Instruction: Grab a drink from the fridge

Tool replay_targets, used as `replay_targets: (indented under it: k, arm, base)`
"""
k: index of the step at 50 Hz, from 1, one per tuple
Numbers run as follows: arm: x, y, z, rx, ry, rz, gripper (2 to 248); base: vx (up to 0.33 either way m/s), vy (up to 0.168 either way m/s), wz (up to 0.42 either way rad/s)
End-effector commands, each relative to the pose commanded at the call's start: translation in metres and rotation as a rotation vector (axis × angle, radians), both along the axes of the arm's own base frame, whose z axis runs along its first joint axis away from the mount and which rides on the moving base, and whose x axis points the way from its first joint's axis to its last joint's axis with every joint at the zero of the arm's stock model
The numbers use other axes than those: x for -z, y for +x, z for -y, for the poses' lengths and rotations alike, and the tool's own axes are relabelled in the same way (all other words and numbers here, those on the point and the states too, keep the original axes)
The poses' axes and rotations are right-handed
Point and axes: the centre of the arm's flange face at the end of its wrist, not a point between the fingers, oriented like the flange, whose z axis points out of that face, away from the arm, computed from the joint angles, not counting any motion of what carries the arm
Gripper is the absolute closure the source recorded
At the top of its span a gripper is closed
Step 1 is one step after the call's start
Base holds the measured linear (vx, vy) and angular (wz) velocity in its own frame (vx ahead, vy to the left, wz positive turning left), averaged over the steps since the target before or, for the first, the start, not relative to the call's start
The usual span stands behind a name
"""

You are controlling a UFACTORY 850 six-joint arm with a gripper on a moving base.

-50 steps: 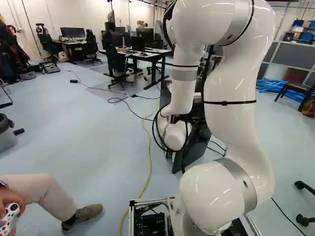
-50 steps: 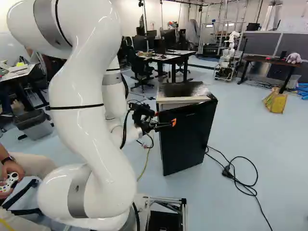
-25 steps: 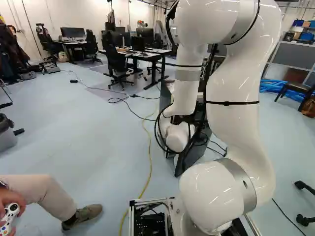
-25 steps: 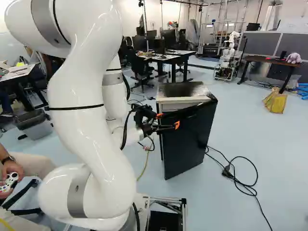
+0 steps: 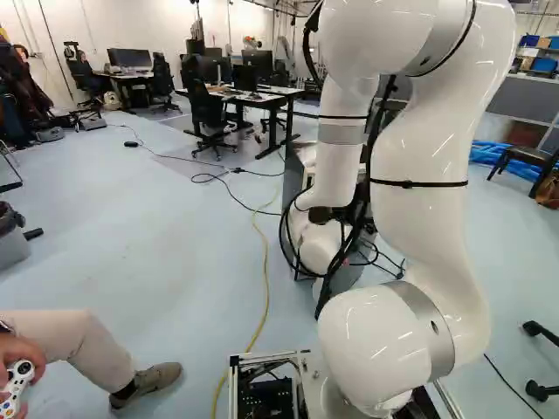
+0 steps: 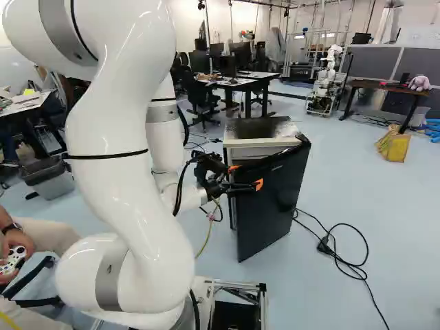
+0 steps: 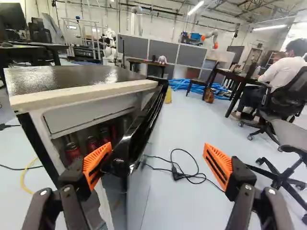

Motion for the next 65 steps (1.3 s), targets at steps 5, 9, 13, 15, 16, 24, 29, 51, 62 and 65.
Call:
replay_targets:
  k: [5,9,13,15,16,24,29,51,62,65]
  arm:
    - [-0.001,-0.005,0.004,0.019,-0.002,-0.004,3]
    - [-0.001,-0.01,0.007,0.038,-0.004,-0.007,3]
    - [-0.002,-0.015,0.01,0.058,-0.006,-0.01,3]
    - [-0.002,-0.017,0.012,0.069,-0.007,-0.012,3]
    - [-0.002,-0.018,0.013,0.074,-0.007,-0.012,3]
    - [-0.003,-0.028,0.02,0.119,-0.012,-0.018,3]
    - [-0.003,-0.034,0.024,0.147,-0.015,-0.022,3]
    - [-0.006,-0.058,0.042,0.281,-0.027,-0.035,3]
    - [-0.007,-0.068,0.052,0.354,-0.033,-0.04,3]
    - [-0.007,-0.071,0.055,0.374,-0.034,-0.04,3]
  base:
    - [0.0,0.0,0.0]
    - [0.0,0.0,0.0]
    - [0.0,0.0,0.0]
    - [0.0,0.0,0.0]
    - [0.0,0.0,0.0]
    - [0.0,0.0,0.0]
    - [0.0,0.0,0.0]
    - [0.0,0.0,0.0]
    - [0.0,0.0,0.0]
    - [0.0,0.0,0.0]
